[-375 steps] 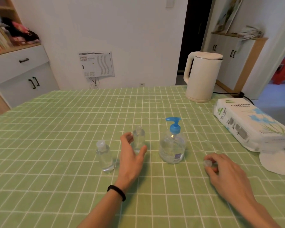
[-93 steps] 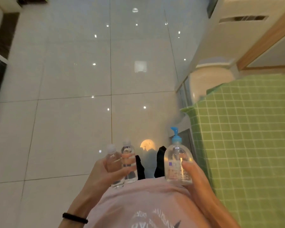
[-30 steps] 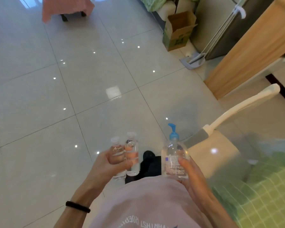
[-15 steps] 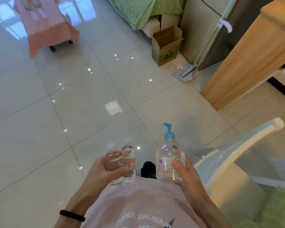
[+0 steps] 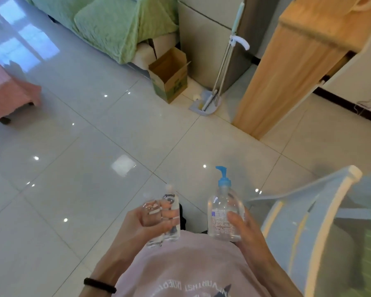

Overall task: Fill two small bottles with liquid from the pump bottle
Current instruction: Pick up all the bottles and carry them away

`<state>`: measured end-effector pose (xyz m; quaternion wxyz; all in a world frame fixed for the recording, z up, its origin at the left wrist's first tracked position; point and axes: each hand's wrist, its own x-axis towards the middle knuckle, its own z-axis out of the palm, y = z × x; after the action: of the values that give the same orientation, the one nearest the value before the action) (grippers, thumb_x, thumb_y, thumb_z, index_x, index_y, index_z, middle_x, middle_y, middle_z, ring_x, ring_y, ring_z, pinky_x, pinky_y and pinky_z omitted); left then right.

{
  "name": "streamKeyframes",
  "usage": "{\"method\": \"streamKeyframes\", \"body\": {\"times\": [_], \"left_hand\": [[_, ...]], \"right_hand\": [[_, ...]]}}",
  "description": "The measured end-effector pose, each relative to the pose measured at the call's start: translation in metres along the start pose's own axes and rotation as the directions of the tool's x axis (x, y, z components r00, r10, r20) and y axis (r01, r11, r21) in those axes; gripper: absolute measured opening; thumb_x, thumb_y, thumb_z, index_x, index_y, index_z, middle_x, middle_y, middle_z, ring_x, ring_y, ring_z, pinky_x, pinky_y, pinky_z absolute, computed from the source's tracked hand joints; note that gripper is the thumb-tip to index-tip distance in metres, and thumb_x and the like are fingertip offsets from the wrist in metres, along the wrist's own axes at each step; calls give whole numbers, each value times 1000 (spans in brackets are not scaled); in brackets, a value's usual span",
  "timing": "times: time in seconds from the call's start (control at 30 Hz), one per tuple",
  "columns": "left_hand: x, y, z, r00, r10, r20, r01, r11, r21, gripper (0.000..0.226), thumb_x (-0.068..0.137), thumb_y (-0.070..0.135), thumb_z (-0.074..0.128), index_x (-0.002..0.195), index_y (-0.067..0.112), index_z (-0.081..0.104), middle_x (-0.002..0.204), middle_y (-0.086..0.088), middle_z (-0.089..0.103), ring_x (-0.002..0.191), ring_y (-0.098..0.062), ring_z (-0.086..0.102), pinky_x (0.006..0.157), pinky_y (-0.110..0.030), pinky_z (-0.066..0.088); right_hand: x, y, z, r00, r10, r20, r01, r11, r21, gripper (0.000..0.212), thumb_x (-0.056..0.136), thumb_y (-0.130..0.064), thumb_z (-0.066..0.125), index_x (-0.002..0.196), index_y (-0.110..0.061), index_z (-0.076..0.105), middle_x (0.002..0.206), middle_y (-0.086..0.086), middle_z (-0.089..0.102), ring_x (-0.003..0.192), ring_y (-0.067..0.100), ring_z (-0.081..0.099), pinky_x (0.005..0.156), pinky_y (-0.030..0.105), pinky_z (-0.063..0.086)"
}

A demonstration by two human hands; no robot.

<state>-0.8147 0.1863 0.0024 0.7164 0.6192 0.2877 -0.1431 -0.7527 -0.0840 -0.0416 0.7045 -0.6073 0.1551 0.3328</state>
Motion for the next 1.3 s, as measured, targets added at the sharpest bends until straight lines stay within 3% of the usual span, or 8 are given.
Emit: {"method": "streamKeyframes", "body": {"times": [0.3,0.57,0.7,0.83,0.93,1.07,1.2,1.3], "left_hand": [[119,86,-16,965,-44,259,0,986,167,41,67,25,90,107,21,82,104,-12,84,98,-26,81,81,-26,62],[212,139,33,908,-121,401,4,960,279,49,62,32,92,110,23,82,105,-9,84,99,-20,81,81,-23,62],[251,161,84,912,-105,398,-19,955,297,51,56,39,93,104,28,84,96,-8,84,86,-16,81,73,-21,61],[284,179,143,921,-105,376,-14,954,300,53,50,40,95,101,29,84,92,-10,84,76,-17,80,69,-21,61],[306,196,184,920,-102,379,-13,957,289,54,51,33,97,103,29,84,99,-11,84,88,-22,82,73,-24,63],[336,219,223,927,-117,356,3,952,307,48,60,22,102,104,17,83,100,-13,84,94,-27,82,72,-21,62],[366,247,249,938,-96,333,-15,949,315,52,50,35,98,99,23,85,97,-11,84,91,-25,82,72,-24,63],[398,264,264,931,-126,341,8,945,327,54,54,21,104,104,16,84,99,-14,84,92,-29,82,74,-27,65]], "right_hand": [[50,-39,28,970,39,-240,-7,991,133,65,71,-62,78,135,-56,67,124,-1,82,112,24,80,79,35,67],[88,-76,-4,918,7,-397,75,979,191,67,73,-67,81,138,-57,64,133,-7,78,121,20,77,106,59,58],[115,-107,-39,913,-8,-407,99,974,203,84,62,-83,85,140,-61,61,137,-8,76,123,19,75,107,57,57],[143,-138,-88,917,29,-399,60,976,208,64,79,-68,77,140,-62,60,136,-11,76,121,16,76,107,54,58],[160,-171,-124,910,32,-413,60,977,206,61,78,-66,77,137,-63,63,135,-10,76,120,16,77,106,54,59],[187,-207,-168,899,2,-438,78,983,165,59,68,-76,77,126,-74,62,126,-31,74,116,3,75,103,47,60],[215,-241,-195,904,28,-427,68,976,209,63,67,-71,81,127,-62,67,125,-11,80,112,14,79,84,33,66],[240,-261,-209,896,29,-443,78,972,220,65,64,-75,84,126,-64,66,128,-10,79,116,16,78,92,43,65]]}}
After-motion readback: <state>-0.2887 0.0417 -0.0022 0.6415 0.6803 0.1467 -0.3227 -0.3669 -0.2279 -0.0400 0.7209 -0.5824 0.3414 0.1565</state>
